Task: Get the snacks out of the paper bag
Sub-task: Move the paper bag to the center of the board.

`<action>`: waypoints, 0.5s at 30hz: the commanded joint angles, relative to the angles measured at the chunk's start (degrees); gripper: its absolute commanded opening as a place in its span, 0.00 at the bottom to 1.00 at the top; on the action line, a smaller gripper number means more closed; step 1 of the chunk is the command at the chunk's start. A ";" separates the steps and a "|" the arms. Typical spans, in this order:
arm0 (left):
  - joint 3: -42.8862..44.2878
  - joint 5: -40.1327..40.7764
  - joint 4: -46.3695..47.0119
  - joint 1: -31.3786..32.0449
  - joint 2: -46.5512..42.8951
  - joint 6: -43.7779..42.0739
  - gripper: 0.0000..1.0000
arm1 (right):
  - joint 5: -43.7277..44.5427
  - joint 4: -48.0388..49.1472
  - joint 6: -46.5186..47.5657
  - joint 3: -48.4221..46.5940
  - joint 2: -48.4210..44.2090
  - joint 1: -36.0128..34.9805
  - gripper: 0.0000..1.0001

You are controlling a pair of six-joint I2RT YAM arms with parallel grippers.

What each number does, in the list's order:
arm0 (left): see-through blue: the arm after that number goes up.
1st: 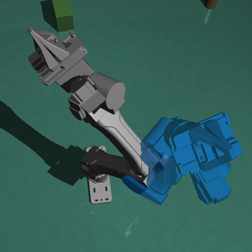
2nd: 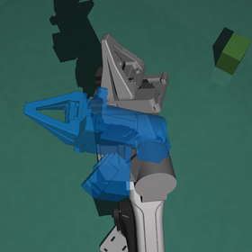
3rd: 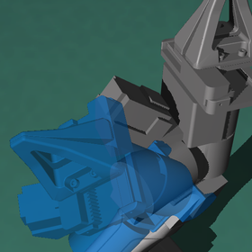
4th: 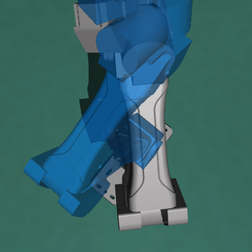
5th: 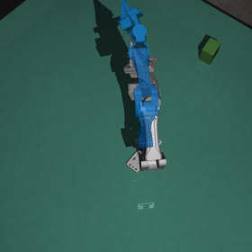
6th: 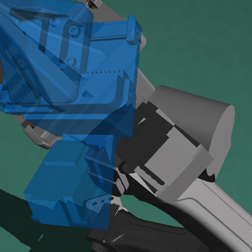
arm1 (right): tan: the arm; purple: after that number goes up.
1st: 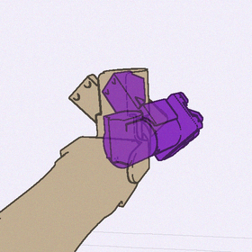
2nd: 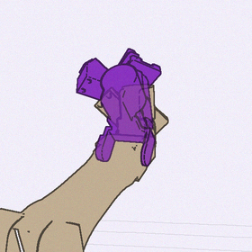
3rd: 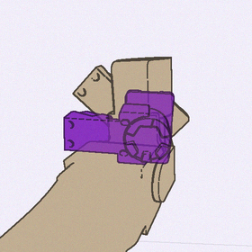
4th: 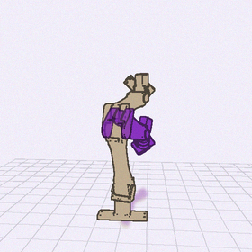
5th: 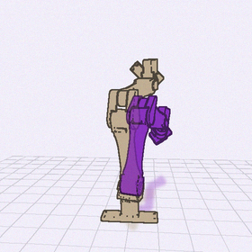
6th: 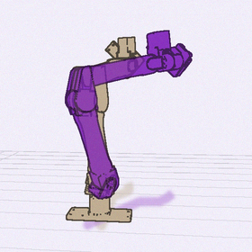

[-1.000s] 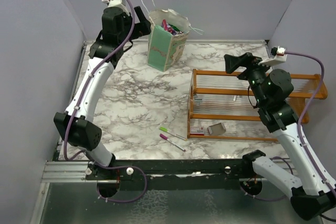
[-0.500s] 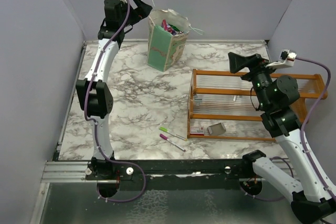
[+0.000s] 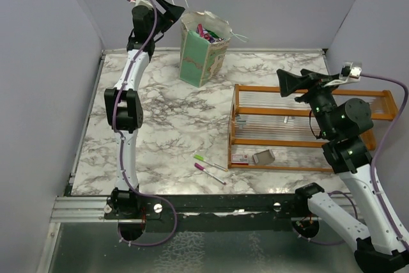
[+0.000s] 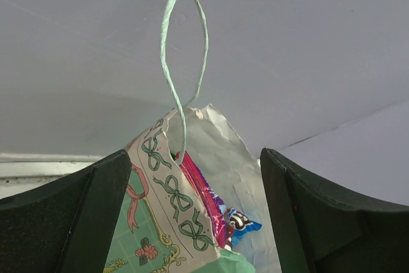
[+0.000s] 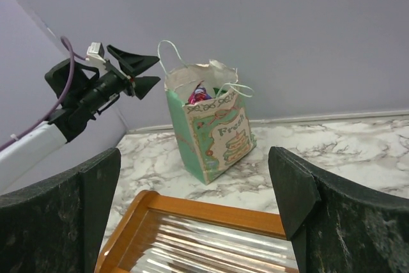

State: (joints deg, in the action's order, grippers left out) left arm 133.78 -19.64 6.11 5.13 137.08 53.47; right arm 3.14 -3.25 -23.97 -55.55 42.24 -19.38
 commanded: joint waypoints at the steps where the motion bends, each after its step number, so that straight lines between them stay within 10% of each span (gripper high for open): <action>1: 3.33 -0.47 8.42 -0.10 2.15 3.95 0.84 | 1.48 1.28 3.96 1.40 -1.88 0.40 0.99; 15: 7.71 2.79 16.37 0.06 9.01 13.20 0.74 | 2.96 3.93 5.14 4.93 -6.12 0.39 0.99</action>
State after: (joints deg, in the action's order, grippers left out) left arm 139.39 -19.40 19.29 5.10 144.99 63.20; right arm 4.97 -0.14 -20.12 -50.15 36.42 -19.38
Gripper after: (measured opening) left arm 0.756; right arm 0.994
